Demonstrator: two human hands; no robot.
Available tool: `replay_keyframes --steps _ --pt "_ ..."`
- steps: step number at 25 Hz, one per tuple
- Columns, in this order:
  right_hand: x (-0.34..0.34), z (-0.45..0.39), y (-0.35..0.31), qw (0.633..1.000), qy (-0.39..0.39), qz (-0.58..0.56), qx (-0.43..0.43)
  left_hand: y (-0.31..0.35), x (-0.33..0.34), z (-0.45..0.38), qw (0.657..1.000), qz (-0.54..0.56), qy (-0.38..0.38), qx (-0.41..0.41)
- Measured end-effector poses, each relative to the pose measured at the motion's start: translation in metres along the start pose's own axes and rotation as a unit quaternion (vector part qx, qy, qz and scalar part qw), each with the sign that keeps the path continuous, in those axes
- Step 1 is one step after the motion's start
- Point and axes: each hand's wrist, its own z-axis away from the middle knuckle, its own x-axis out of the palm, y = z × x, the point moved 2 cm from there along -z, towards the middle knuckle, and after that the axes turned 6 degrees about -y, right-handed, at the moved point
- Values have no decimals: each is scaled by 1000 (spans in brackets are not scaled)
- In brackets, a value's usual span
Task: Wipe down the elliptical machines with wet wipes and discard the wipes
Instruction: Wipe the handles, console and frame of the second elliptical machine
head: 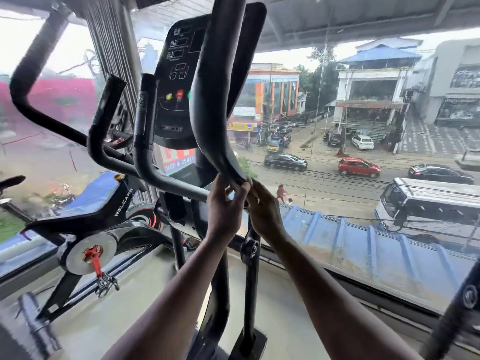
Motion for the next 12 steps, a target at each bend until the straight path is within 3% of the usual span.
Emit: replay_keyframes --steps 4,7,9,12 --pt "-9 -10 33 998 -53 15 -42 -35 25 4 992 -66 100 -33" --pt "-20 -22 35 993 -69 63 -65 -49 47 14 974 -32 195 -112" --pt "-36 -31 35 996 -76 44 -3 -49 67 19 969 2 205 -138" --pt "-54 -43 51 989 -89 -77 87 -48 102 14 966 52 179 -176"
